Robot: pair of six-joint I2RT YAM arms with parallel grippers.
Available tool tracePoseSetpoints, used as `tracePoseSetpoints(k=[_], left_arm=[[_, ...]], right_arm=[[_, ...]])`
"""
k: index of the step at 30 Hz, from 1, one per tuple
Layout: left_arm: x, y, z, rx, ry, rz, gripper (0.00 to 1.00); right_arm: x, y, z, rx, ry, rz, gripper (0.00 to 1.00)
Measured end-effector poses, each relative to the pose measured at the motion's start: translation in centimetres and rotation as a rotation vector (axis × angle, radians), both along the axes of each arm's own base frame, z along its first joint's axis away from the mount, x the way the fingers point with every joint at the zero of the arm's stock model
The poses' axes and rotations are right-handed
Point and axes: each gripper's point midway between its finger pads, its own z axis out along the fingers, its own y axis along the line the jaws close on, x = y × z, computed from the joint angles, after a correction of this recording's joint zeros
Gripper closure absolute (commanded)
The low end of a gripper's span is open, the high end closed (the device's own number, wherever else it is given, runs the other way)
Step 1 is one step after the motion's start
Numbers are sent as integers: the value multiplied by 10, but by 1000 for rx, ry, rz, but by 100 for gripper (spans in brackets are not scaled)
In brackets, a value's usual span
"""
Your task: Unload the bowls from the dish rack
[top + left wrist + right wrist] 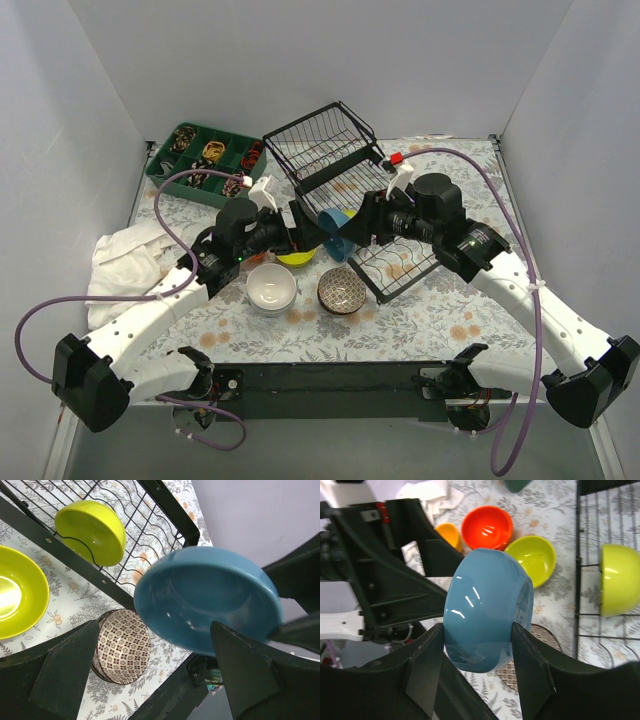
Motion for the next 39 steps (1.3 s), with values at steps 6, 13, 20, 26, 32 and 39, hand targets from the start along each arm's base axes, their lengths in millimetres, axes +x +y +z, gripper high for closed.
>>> tracePoseSetpoints(k=[6,13,20,26,32,39], left_arm=[[3,-4,-12,-5,9,10,19],[0,-1,-35,-18,68,44,62],[-4,4,-31,-56,63,71,98],[-10,9,-24,-64,40,78,100],[-9,31,-31,10,39,176,100],[0,91,-51,192,81,431,100]], right_arm=[[-15,14,14,132,32,70,99],[-22,22,11,199,71,107,99],[-24,23,2,215,105,101,99],[-23,22,9,250,97,93,55],[-21,20,-2,236,96,85,19],[-17,11,-23,139,80,57,6]])
